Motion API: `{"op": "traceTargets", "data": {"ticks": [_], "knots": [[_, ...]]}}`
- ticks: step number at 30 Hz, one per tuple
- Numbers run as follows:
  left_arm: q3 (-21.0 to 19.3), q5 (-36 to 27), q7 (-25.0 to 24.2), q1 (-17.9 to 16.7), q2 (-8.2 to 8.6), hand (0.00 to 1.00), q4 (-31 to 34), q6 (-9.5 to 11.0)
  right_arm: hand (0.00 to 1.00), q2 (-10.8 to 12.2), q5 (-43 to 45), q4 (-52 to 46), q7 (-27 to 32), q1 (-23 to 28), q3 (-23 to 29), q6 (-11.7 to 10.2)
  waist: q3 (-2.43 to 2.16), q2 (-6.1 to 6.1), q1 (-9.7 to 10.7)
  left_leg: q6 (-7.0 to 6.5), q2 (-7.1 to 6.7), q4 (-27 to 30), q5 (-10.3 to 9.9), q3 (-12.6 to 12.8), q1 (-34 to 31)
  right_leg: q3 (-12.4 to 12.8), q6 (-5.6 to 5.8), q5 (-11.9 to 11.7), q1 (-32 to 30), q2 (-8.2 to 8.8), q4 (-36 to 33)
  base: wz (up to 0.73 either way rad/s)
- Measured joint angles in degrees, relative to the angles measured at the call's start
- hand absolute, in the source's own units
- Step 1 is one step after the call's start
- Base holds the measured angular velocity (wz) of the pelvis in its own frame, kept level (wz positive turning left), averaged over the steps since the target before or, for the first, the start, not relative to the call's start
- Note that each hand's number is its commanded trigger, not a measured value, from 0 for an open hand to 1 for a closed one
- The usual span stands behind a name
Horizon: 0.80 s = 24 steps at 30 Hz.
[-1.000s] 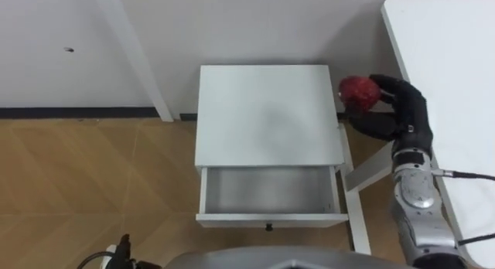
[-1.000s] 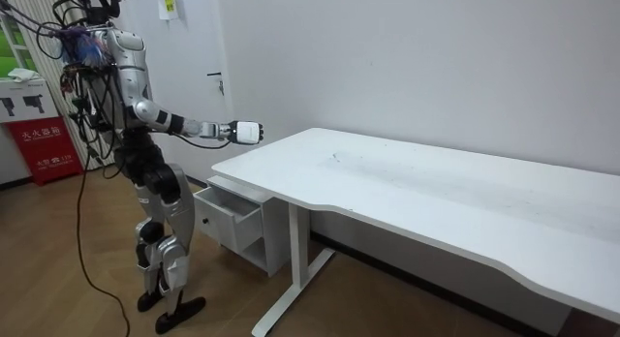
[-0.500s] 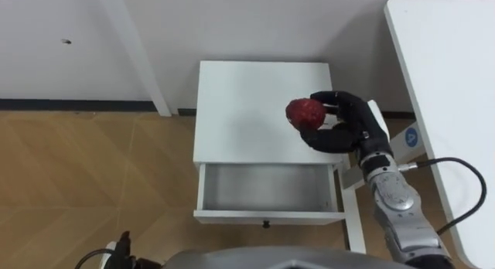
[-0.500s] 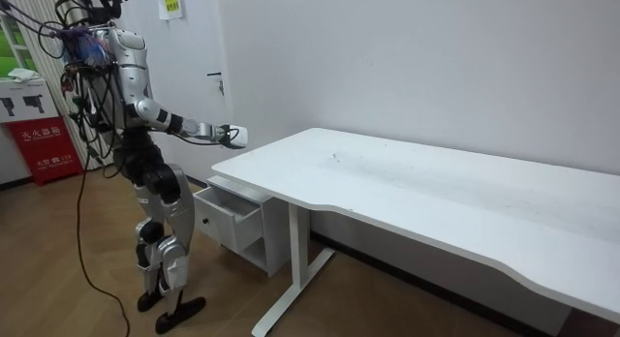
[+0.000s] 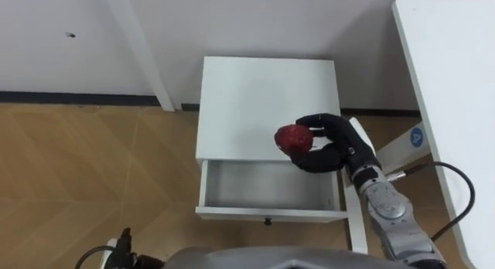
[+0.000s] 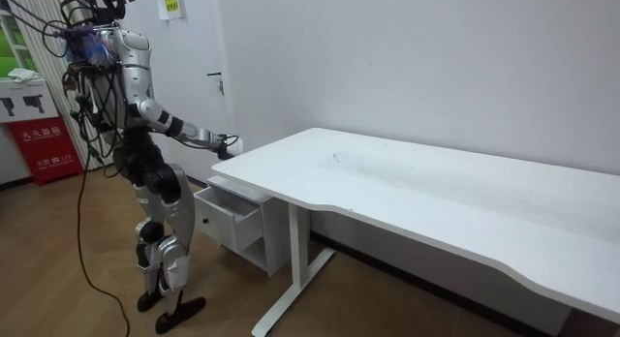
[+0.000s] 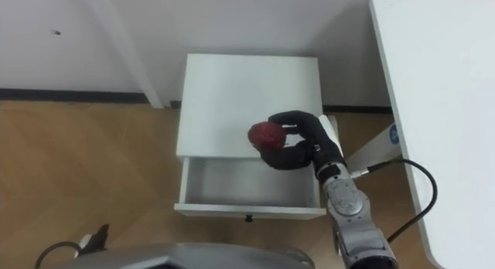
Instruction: Put apple and close drawer
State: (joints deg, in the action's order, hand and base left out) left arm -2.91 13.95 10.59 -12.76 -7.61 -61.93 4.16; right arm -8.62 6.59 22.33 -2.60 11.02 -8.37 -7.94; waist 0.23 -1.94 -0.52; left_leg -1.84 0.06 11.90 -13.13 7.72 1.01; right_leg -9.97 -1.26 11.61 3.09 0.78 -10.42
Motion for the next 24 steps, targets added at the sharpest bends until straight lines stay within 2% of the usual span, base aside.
{"op": "traceTargets", "data": {"ticks": [9,10,11,12,17,24], "knots": [[1.0,-0.8,0.0,0.0,-0.02,0.00,0.0,0.0,1.00,0.4,1.0,1.7,-0.1,0.9,-1.0,0.5,-0.32,-0.06,0.1,-0.02,-0.10,0.1,0.0,-0.4,-0.1,-0.1,0.00,-0.1,0.2,0.04,0.7,0.01],[1.0,-0.8,0.0,0.0,-0.02,0.00,0.0,0.0,0.87,0.5,1.2,2.3,-0.1,0.8,-1.0,0.5,-0.32,-0.08,0.1,-0.02,-0.10,0.0,0.0,-0.4,0.0,0.0,0.00,-0.1,0.3,0.02,0.7,0.00],[1.0,-0.8,0.0,0.0,-0.01,0.00,0.0,0.0,0.56,0.5,1.4,3.6,-0.1,0.8,-1.0,0.5,-0.32,-0.10,0.0,-0.02,-0.11,-0.1,0.0,-0.4,0.3,0.0,0.00,-0.1,0.5,0.02,0.7,0.00],[1.0,-0.9,0.0,0.0,-0.01,0.00,-0.1,0.0,0.00,0.5,1.9,4.9,-0.1,0.8,-1.0,0.5,-0.29,-0.14,0.0,-0.02,-0.12,-0.2,0.0,-0.4,0.6,0.1,0.00,-0.1,0.8,0.02,0.8,0.00],[0.9,-0.9,0.0,0.5,-0.18,0.00,-0.7,0.0,0.00,0.5,2.9,6.7,-0.1,0.8,-1.0,0.6,0.05,-0.39,-0.1,-0.02,-0.15,-0.1,0.0,-0.3,0.6,0.2,0.00,-0.1,0.8,0.00,0.8,0.00],[0.9,-0.9,0.0,0.8,-0.33,0.00,-1.3,0.1,0.00,0.5,3.0,7.0,0.0,0.3,-1.0,0.6,0.18,-0.68,-0.1,-0.02,-0.18,-0.1,0.0,-0.3,0.6,0.3,0.01,-0.1,0.8,0.02,0.7,0.00]]}}
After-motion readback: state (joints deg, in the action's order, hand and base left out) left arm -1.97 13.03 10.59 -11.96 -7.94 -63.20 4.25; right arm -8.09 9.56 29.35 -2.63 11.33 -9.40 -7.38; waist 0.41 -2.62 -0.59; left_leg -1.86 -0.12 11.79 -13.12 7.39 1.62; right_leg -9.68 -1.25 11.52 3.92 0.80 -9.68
